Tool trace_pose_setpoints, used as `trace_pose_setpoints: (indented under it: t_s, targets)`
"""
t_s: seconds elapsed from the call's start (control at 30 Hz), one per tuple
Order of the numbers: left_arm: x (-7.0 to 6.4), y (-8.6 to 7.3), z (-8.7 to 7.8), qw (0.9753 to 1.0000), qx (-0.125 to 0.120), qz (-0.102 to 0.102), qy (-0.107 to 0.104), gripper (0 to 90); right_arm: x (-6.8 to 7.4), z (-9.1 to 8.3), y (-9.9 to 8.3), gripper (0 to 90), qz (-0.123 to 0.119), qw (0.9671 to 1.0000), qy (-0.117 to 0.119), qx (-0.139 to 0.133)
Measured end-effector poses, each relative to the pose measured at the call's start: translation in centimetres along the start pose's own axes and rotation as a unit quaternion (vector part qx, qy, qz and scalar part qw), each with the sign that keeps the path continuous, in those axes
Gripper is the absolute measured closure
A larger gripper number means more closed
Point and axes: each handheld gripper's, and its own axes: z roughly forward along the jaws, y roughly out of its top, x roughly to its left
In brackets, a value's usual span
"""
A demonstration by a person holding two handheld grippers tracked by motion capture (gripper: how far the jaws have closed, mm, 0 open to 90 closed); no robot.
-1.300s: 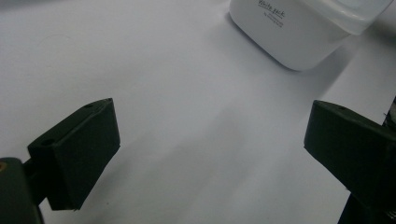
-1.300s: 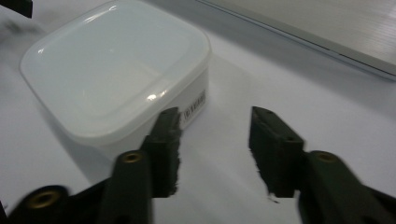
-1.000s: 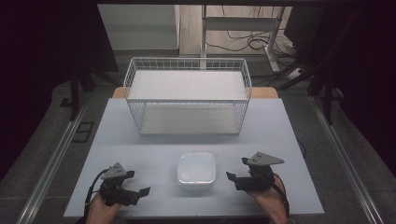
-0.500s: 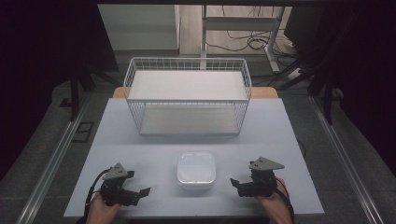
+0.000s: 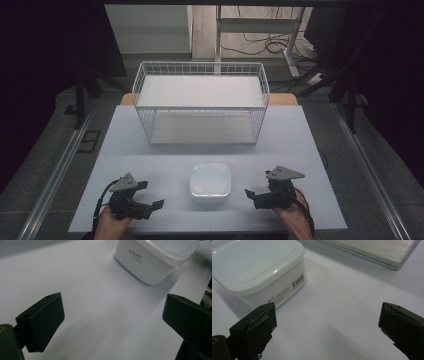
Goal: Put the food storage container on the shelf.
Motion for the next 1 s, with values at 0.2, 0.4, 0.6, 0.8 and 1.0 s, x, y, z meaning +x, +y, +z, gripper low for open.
trace_pose_setpoints:
  t_s: [0.2,0.4,0.6,0.8,1.0]
  targets:
    - [-0.8,1.7,1.0,0.9997,0.004,0.01,-0.022,3.5,0.5,0.4,1.2,1.5,0.013,0.9997,0.02,-0.004]
    - [-1.2,3.9,2.2,0.9984,0.005,0.018,-0.053,3.9,1.0,0.8,2.5,1.3,0.026,0.9992,0.029,-0.001]
    - [-1.6,6.3,3.9,0.9979,0.014,0.026,-0.057,5.6,1.4,1.1,3.2,1.0,0.022,0.999,0.038,0.007]
    - [-1.8,7.9,5.4,0.9971,0.014,0.035,-0.065,7.7,1.4,2.0,4.6,1.0,0.039,0.9972,0.062,0.019]
    - [-1.7,9.0,6.6,0.9966,0.018,0.031,-0.075,9.8,1.8,3.3,5.8,2.1,0.044,0.995,0.085,0.029]
